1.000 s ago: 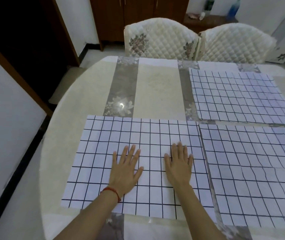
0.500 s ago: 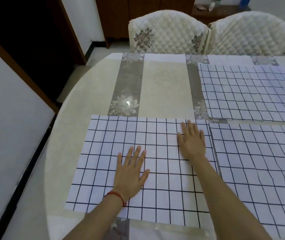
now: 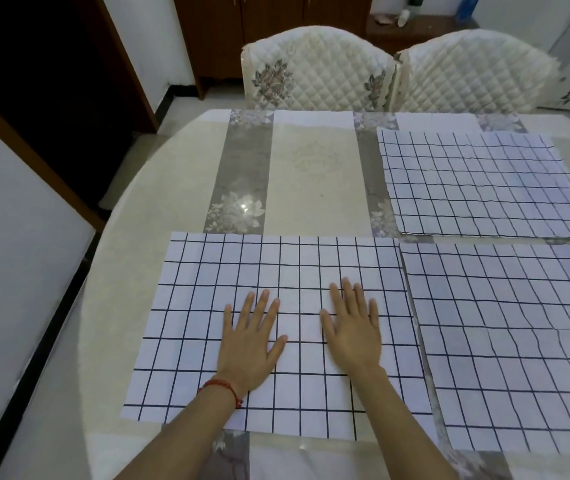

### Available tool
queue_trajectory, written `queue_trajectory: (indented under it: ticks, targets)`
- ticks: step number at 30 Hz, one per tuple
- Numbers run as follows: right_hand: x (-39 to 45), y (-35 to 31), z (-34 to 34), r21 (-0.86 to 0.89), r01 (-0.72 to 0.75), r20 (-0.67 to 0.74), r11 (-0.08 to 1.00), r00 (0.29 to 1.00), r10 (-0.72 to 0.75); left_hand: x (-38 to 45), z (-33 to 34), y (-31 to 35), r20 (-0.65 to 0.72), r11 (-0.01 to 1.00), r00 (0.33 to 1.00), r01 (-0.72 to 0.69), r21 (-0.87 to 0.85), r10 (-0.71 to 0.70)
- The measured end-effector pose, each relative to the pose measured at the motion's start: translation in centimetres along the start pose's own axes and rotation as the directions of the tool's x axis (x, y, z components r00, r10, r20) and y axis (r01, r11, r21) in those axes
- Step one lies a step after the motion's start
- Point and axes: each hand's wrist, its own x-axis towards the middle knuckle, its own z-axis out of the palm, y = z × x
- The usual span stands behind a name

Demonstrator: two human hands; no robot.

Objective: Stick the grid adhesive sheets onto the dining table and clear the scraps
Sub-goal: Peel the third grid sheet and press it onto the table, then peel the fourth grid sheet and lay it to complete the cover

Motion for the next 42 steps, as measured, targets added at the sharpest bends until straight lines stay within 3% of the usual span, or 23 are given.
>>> queue_trajectory:
  ticks: [4, 7, 9, 14, 23, 28, 34, 42]
  targets:
    - [-0.6, 0.2, -0.6, 0.007, -0.124, 0.010, 0.992, 0.992, 0.124, 0.0, 0.2, -0.2, -0.002, 1.000, 1.000, -0.004, 0.000, 0.004]
    - [-1.6, -1.9, -0.4, 0.041, 0.024, -0.035, 0.999, 0.999, -0.023, 0.0, 0.1, -0.1, -0.002, 1.000, 1.000, 0.005, -0.003, -0.005]
    - [-2.7, -2.5, 0.2, 0.046, 0.125, 0.012, 0.991, 0.992, -0.126, -0.1, 0.4, -0.3, -0.004, 1.000, 1.000, -0.009, -0.007, 0.009]
    - [-4.2, 0.0, 0.3, 0.008, -0.007, 0.042, 1.000, 0.999, 0.006, 0.1, 0.7, -0.3, 0.007, 0.999, 1.000, -0.010, -0.040, 0.010]
    - [-5.9, 1.1, -3.5, 0.041, -0.066, 0.163, 0.997, 0.985, 0.059, -0.1, -1.1, 0.0, 0.103, 0.996, 0.994, -0.009, -0.087, 0.018]
    - [-8.9, 1.0, -6.6, 0.096, -0.049, 0.088, 0.994, 0.995, 0.041, -2.5, -4.3, 0.5, 0.126, 0.981, 0.986, -0.085, -0.175, 0.108]
    - [-14.9, 0.0, -9.5, 0.148, -0.104, -0.073, 0.983, 0.991, 0.116, -6.7, -8.3, 1.6, 0.023, 0.921, 0.955, -0.277, -0.275, 0.295]
    - [-27.7, -0.6, -12.9, 0.375, -0.212, -0.277, 0.903, 0.903, 0.327, -13.5, -12.5, 6.1, -0.012, 0.764, 0.904, -0.368, -0.530, 0.427]
